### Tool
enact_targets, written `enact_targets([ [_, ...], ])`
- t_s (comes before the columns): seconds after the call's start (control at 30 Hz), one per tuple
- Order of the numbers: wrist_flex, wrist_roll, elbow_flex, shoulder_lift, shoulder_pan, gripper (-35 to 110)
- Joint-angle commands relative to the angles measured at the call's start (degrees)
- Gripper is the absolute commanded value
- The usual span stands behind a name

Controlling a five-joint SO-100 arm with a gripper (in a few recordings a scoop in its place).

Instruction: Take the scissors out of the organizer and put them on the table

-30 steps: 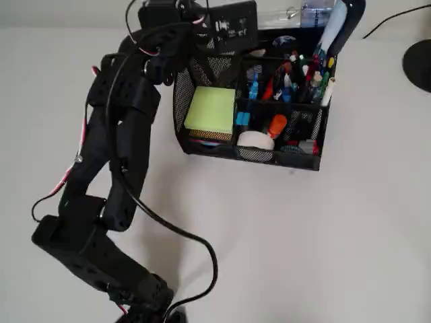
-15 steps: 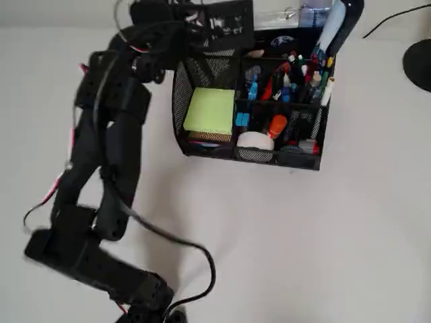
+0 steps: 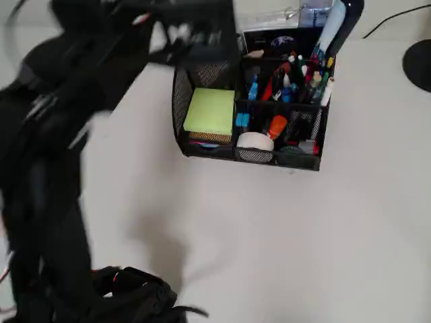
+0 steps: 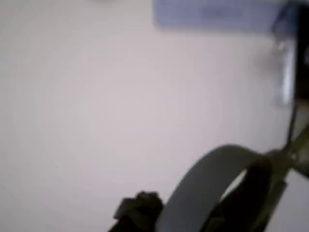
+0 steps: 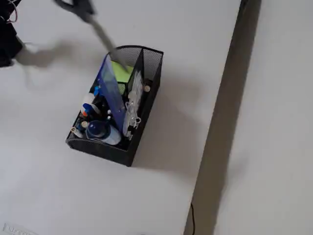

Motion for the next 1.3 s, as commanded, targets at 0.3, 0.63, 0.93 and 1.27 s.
enact_targets([
  [0.3, 17.5, -14.5, 4.2, 27.5, 17.1, 0],
  [0.63, 30.4, -46.5, 18.0, 35.4, 8.0, 0],
  [0.93, 30.8, -74.1, 38.8, 33.7, 3.5, 0],
  [1.27, 13.3, -88.4, 73.2, 54.9, 2.3, 0],
])
